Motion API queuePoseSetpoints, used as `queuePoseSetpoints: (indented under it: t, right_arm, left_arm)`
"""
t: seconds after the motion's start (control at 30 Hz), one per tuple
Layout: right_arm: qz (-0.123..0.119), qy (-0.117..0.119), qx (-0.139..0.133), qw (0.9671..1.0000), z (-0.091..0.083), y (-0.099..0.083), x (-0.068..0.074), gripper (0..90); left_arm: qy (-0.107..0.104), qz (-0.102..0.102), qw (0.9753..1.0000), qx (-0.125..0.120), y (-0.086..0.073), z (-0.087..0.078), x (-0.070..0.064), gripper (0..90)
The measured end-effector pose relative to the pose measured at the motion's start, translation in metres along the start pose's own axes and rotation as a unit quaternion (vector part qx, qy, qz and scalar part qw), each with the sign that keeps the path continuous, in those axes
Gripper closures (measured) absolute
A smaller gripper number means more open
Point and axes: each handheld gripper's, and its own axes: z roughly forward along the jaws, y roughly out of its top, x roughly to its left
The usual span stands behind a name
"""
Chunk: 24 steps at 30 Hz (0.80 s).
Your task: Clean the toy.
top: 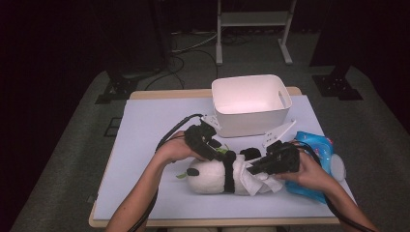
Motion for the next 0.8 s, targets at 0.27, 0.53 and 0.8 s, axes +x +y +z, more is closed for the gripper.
queuePoseSetpoints:
  t: [0.27, 0.53, 0.8]
  right_arm:
    - [-0.005, 0.000, 0.003, 1.0000, -0.0004, -0.0010, 0.0017, 84.9]
    - [-0.004, -0.002, -0.001, 1.0000, -0.0013, -0.0011, 0.0028, 84.9]
    - [-0.009, -0.006, -0.004, 0.9999, -0.0082, 0.0009, 0.0053, 84.9]
  left_arm:
    - [0.001, -0.003, 1.0000, 0.003, -0.0026, 0.0035, 0.0035, 75.0]
    - [0.000, 0.004, 0.9999, -0.013, -0.0031, 0.0022, 0.0046, 78.5]
    - [0.000, 0.011, 0.9995, -0.029, 0.0056, -0.0031, 0.0033, 79.5]
